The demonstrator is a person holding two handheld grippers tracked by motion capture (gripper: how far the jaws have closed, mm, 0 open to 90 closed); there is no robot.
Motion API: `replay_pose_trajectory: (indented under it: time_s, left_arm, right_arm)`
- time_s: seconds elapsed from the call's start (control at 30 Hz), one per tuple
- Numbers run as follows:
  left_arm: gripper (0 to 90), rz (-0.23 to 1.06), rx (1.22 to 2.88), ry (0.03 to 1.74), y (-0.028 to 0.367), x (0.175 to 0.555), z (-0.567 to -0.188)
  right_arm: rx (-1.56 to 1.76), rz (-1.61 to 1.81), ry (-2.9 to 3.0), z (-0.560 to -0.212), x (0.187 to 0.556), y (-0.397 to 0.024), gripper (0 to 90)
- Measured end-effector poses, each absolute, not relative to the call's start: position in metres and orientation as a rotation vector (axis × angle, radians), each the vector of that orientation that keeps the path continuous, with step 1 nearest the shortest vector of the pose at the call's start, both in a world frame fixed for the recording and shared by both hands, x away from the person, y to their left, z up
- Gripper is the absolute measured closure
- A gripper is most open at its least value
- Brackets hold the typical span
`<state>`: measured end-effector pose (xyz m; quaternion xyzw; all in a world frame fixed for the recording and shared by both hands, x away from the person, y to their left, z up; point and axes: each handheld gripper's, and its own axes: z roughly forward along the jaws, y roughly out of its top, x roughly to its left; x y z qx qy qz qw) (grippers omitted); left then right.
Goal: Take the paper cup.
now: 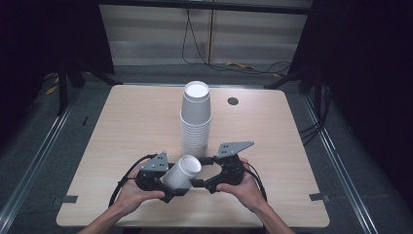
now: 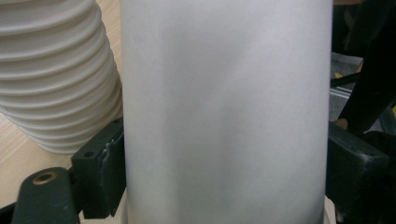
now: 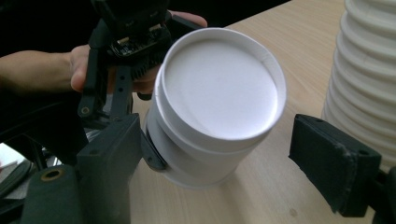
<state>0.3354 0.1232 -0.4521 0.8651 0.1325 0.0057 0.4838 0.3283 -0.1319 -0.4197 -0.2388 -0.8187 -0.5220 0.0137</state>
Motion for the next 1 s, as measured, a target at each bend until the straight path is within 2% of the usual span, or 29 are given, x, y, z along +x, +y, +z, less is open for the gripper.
replay_pose_trajectory:
  time_s: [0.43,0.63,1.0]
  left_arm:
    - [15.2,0.028,2.183,0.287,0.121,0.341,-0.436]
    - [15.2,0.074,2.196,0.286,0.117,0.348,-0.430]
    - [15.4,0.091,2.307,0.207,0.104,0.356,-0.424]
  right_arm:
    - [-0.760,-1.565,-2.577,-0.415,0.331,-0.143,16.1]
    - [-0.762,-1.589,-2.587,-0.415,0.330,-0.148,16.0]
    - [-0.682,-1.487,-2.674,-0.409,0.337,-0.149,14.0]
